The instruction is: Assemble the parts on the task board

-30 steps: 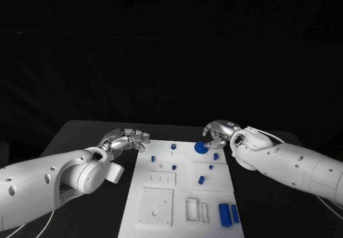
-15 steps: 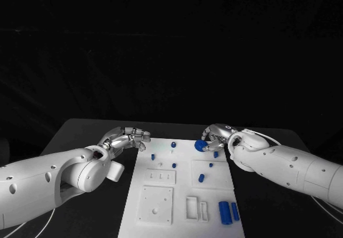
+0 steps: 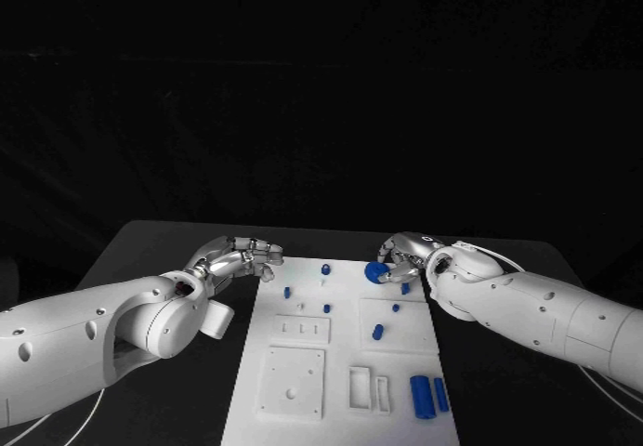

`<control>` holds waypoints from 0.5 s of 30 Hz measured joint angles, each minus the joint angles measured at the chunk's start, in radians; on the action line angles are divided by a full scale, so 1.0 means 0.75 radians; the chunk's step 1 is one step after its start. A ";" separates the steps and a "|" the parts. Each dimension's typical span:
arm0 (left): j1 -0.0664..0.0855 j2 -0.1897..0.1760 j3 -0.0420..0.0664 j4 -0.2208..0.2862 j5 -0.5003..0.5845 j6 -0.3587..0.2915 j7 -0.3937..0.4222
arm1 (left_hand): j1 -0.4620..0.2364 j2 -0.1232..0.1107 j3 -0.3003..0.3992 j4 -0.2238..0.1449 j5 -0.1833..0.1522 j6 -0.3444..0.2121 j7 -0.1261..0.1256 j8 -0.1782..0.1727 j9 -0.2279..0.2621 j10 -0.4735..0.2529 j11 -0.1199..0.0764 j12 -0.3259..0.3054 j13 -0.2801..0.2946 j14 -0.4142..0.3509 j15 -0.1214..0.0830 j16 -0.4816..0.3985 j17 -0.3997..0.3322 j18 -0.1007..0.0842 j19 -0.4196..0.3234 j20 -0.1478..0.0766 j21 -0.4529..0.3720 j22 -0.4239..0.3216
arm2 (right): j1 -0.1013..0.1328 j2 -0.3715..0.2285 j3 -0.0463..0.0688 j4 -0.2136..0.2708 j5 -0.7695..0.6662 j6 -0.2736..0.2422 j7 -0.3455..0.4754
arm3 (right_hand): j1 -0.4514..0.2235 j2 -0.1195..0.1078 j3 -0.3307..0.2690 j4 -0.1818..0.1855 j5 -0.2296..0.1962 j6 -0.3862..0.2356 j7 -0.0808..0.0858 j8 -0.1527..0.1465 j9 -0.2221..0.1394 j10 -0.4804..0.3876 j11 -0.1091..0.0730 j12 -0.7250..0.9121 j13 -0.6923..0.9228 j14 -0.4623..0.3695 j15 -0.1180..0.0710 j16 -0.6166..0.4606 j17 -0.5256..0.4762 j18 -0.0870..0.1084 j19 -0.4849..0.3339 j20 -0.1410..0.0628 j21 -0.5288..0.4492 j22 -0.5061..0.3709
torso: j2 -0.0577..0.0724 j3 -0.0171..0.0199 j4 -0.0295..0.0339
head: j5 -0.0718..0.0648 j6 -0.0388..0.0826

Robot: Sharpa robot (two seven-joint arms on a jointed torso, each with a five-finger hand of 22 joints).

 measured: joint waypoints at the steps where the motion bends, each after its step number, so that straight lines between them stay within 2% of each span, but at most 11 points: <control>1: 0.000 0.000 0.000 -0.001 0.000 0.000 0.000 | 0.000 0.000 0.000 0.000 0.000 0.000 0.000 0.000 0.000 0.000 0.000 0.000 0.000 0.000 0.000 0.000 0.000 0.000 0.000 0.000 0.000 0.000 | 0.000 0.000 0.000 -0.003 0.003 0.001 0.000 | 0.000 0.000 -0.004 0.004 0.000 0.000 0.000 0.000 0.000 0.000 0.000 0.000 0.000 0.000 0.000 0.000 0.001 0.000 0.000 0.000 0.000 0.000 | 0.000 0.0000 0.0000 | 0.000 -0.001; 10: 0.000 0.004 0.000 -0.002 0.000 0.001 0.000 | 0.000 0.000 0.003 0.003 0.000 0.000 0.000 0.000 0.000 0.000 0.000 0.000 0.000 0.000 0.000 0.000 0.000 -0.001 0.000 0.000 0.000 0.000 | 0.000 0.010 0.000 -0.006 0.011 0.008 0.002 | -0.006 0.006 0.000 0.007 0.000 0.000 0.000 0.000 0.000 0.000 0.000 0.009 0.000 0.000 0.000 0.000 0.007 0.000 -0.002 0.002 0.005 0.000 | -0.002 -0.0009 -0.0009 | 0.001 -0.005; 15: 0.000 0.004 0.000 -0.002 0.000 0.002 0.000 | 0.000 0.000 0.003 0.003 0.000 0.000 0.000 0.000 0.000 0.000 0.000 0.000 0.000 0.000 0.000 0.000 0.000 -0.007 0.000 0.000 0.000 0.000 | 0.000 0.015 -0.002 -0.006 0.000 0.008 0.001 | 0.007 0.018 0.015 0.013 -0.017 0.032 -0.011 0.016 0.005 0.005 -0.006 0.019 0.000 0.000 0.000 0.000 0.016 0.000 -0.012 -0.002 0.013 0.000 | -0.003 -0.0009 -0.0009 | 0.001 -0.008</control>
